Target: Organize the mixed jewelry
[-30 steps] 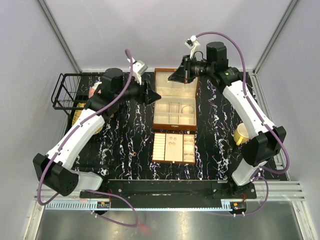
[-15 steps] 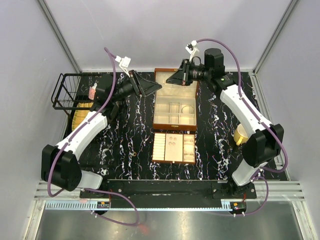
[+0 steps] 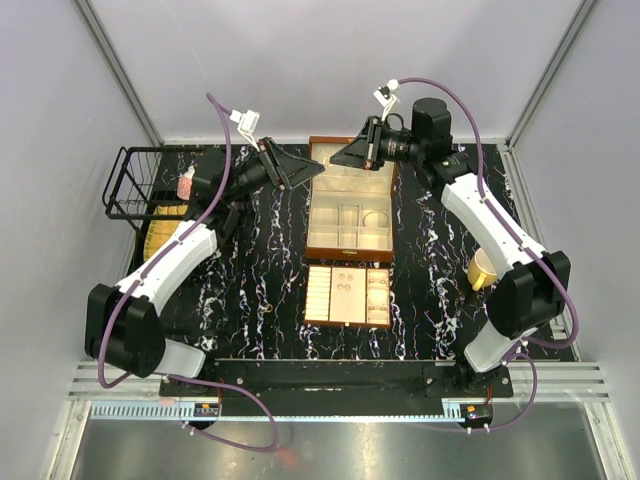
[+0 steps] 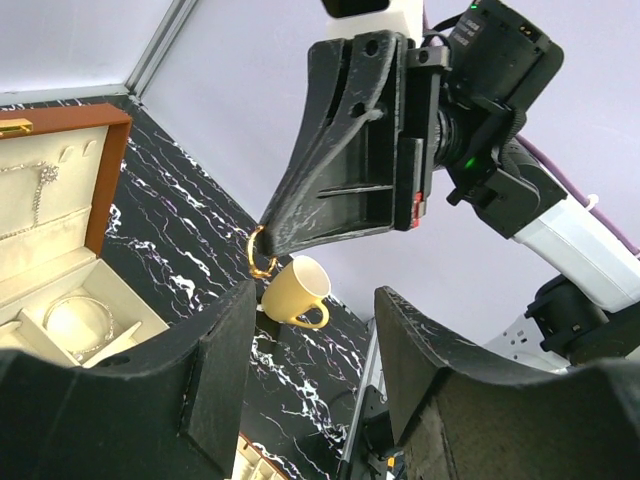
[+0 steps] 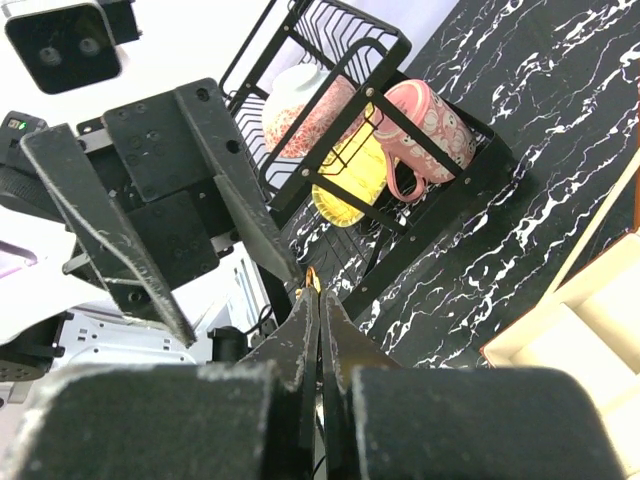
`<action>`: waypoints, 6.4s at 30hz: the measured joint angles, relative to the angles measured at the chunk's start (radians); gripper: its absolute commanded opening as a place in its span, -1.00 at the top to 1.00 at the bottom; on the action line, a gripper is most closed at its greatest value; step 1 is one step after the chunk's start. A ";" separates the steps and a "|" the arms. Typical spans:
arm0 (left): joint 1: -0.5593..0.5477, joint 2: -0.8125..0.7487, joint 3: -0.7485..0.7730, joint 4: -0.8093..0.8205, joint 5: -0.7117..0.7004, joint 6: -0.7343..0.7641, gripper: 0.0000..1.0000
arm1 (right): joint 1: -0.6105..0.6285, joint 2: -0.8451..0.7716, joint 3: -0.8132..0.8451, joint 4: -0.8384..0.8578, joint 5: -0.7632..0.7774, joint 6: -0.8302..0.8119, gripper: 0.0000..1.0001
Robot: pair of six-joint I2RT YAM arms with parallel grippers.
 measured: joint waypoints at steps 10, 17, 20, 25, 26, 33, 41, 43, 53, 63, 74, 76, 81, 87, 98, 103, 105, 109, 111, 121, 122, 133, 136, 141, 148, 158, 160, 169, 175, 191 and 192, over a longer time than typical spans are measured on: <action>0.000 0.016 0.000 -0.025 -0.004 0.001 0.03 | 0.000 -0.004 -0.012 0.056 -0.018 0.047 1.00; 0.000 0.031 0.000 -0.031 -0.005 0.005 0.16 | 0.000 -0.004 -0.021 0.072 -0.024 0.068 1.00; 0.000 0.044 0.000 -0.032 -0.007 0.005 0.20 | 0.000 -0.004 -0.026 0.079 -0.024 0.074 1.00; 0.000 0.058 0.001 -0.032 -0.008 0.004 0.29 | 0.000 -0.004 -0.038 0.089 -0.024 0.082 1.00; 0.000 0.060 0.001 -0.032 -0.008 0.003 0.29 | 0.000 -0.004 -0.040 0.090 -0.025 0.082 1.00; 0.000 0.061 0.001 -0.027 -0.007 -0.005 0.30 | 0.000 -0.004 -0.044 0.092 -0.025 0.085 1.00; 0.000 0.061 0.001 -0.009 -0.001 -0.026 0.28 | 0.000 -0.004 -0.048 0.092 -0.024 0.085 1.00; 0.000 0.061 0.001 -0.008 0.000 -0.027 0.29 | 0.000 -0.004 -0.049 0.092 -0.024 0.085 1.00; 0.000 0.069 0.005 -0.002 0.001 -0.043 0.47 | 0.006 -0.003 -0.049 0.092 -0.024 0.084 1.00; 0.000 0.075 0.008 0.012 0.006 -0.051 0.64 | 0.019 -0.003 -0.049 0.092 -0.024 0.077 1.00; 0.000 0.075 0.008 0.011 0.009 -0.051 1.00 | 0.019 -0.003 -0.051 0.092 -0.023 0.065 1.00; 0.000 0.075 0.008 0.008 0.009 -0.051 1.00 | 0.019 -0.003 -0.053 0.092 -0.023 0.062 1.00; 0.000 0.075 0.010 -0.014 0.009 -0.042 1.00 | 0.019 -0.003 -0.060 0.092 -0.023 0.053 0.65; 0.000 0.075 0.056 -0.125 0.015 0.052 1.00 | 0.019 -0.005 -0.067 0.082 -0.017 0.011 0.27; 0.000 0.074 0.132 -0.469 0.014 0.383 1.00 | 0.010 -0.109 -0.068 -0.022 -0.006 -0.092 0.10; -0.007 0.074 0.240 -0.775 -0.020 0.707 1.00 | -0.069 -0.156 -0.053 -0.067 0.028 -0.122 0.10; -0.022 0.072 0.263 -0.882 -0.063 0.850 1.00 | -0.109 -0.173 -0.052 -0.085 0.052 -0.142 0.10; -0.116 0.061 0.247 -1.049 -0.185 1.120 1.00 | -0.163 -0.207 -0.052 -0.126 0.107 -0.181 0.10; -0.195 0.050 0.209 -1.104 -0.255 1.239 1.00 | -0.182 -0.221 -0.052 -0.137 0.119 -0.195 0.11; -0.489 0.096 0.092 -1.237 -0.521 1.576 1.00 | -0.265 -0.275 -0.068 -0.164 0.160 -0.246 0.11; -0.501 0.116 0.092 -1.240 -0.540 1.596 1.00 | -0.269 -0.279 -0.075 -0.166 0.162 -0.251 0.11; -0.533 0.274 0.092 -1.244 -0.648 1.704 1.00 | -0.290 -0.285 -0.115 -0.203 0.160 -0.274 0.14; -0.533 0.283 0.092 -1.242 -0.658 1.718 1.00 | -0.293 -0.285 -0.122 -0.204 0.159 -0.275 0.15; -0.533 0.300 0.092 -1.231 -0.671 1.735 1.00 | -0.296 -0.282 -0.127 -0.204 0.151 -0.275 0.16; -0.534 0.339 0.092 -1.214 -0.681 1.751 1.00 | -0.299 -0.272 -0.141 -0.203 0.135 -0.275 0.17; -0.534 0.356 0.100 -1.194 -0.689 1.757 1.00 | -0.303 -0.269 -0.151 -0.203 0.130 -0.271 0.19; -0.534 0.357 0.100 -1.193 -0.690 1.757 1.00 | -0.303 -0.269 -0.153 -0.202 0.126 -0.271 0.19; -0.534 0.371 0.100 -1.191 -0.689 1.756 1.00 | -0.307 -0.269 -0.162 -0.202 0.109 -0.265 0.20; -0.534 0.370 0.100 -1.191 -0.689 1.756 1.00 | -0.308 -0.269 -0.163 -0.202 0.108 -0.260 0.20; -0.566 0.405 0.100 -1.174 -0.732 1.750 1.00 | -0.309 -0.269 -0.174 -0.200 0.108 -0.256 0.19; -0.569 0.407 0.100 -1.173 -0.737 1.748 1.00 | -0.309 -0.269 -0.177 -0.199 0.108 -0.256 0.19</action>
